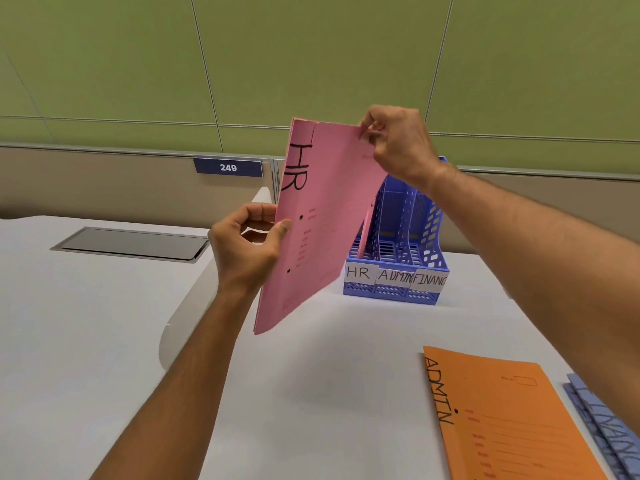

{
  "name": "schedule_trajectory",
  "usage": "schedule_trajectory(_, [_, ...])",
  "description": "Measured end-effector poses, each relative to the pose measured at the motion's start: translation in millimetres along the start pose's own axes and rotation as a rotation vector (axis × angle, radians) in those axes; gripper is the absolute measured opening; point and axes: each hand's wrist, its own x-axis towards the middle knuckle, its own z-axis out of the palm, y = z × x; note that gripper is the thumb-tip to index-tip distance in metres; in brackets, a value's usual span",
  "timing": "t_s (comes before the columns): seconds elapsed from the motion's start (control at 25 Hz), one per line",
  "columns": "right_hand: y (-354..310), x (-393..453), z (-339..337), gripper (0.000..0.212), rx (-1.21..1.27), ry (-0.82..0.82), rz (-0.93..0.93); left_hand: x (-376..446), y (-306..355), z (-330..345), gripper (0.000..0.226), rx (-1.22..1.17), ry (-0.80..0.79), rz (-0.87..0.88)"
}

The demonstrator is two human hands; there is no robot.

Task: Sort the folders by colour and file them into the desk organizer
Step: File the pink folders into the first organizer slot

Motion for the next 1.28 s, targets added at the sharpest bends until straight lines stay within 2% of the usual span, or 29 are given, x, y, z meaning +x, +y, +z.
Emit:
schedule_trajectory(0.36, [8,47,-6,0.026,-0.017,0.041,-0.053,8,-40,27,0.020,0.250,-0.005,0.065])
schedule_trajectory(0.48, [15,64,-7,0.034,-0.029,0.076,-0.073,23,-44,50,0.018,0.259,-0.018,0.112])
schedule_trajectory(0.64, [34,86,-3,0.029,-0.137,0.094,-0.070,40,-49,88,0.018,0.264,-0.095,0.102])
schedule_trajectory(0.76, [50,98,-1,0.032,-0.163,0.098,-0.032,51,-49,109,0.019,0.248,-0.127,0.118])
schedule_trajectory(0.96, [64,109,-4,0.029,-0.092,0.156,0.005,66,-40,110,0.017,0.195,-0.017,0.145])
schedule_trajectory(1.08, [66,111,-4,0.029,-0.172,0.140,0.031,66,-30,105,0.019,0.187,0.004,0.163])
schedule_trajectory(1.28, [52,109,-16,0.031,-0.130,0.151,-0.012,63,-21,98,0.020,0.179,0.037,0.176])
